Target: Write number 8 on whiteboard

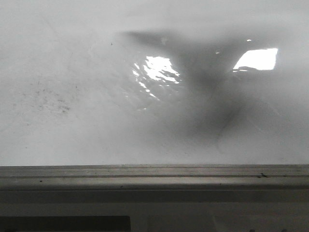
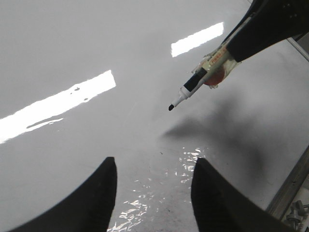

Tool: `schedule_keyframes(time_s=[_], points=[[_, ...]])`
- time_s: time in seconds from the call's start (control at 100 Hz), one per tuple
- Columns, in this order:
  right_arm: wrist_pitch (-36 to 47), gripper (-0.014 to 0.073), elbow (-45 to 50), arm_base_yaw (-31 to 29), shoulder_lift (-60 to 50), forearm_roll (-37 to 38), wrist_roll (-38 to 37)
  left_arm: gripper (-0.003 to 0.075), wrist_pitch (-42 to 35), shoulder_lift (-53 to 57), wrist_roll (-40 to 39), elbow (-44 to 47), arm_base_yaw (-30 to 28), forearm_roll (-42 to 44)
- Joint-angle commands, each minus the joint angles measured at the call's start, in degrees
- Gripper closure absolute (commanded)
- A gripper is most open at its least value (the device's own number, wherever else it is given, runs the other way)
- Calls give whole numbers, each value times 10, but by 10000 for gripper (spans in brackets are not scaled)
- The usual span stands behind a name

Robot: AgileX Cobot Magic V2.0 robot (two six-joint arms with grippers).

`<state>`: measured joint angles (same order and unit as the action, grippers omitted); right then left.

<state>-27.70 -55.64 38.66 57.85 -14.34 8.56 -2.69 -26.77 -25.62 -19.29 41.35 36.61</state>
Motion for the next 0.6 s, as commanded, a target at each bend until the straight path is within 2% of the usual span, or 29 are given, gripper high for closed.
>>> schedule_keyframes(time_s=[0.0,0.22,0.43,0.59], points=[[12,638,-21,-15,12,1,-9,386,-32,-3,-5,-19,3,-8],[-21,637,-21,-13,74,1,-9,386,-32,-3,-5,-19,3,-8],[-106,637,-21,-17,39,48,-18,386,-32,-3,-5,-19,3,-8],[-115,637,-19,-4,54,28,-18,386,-32,-3,-5,-19,3,-8]])
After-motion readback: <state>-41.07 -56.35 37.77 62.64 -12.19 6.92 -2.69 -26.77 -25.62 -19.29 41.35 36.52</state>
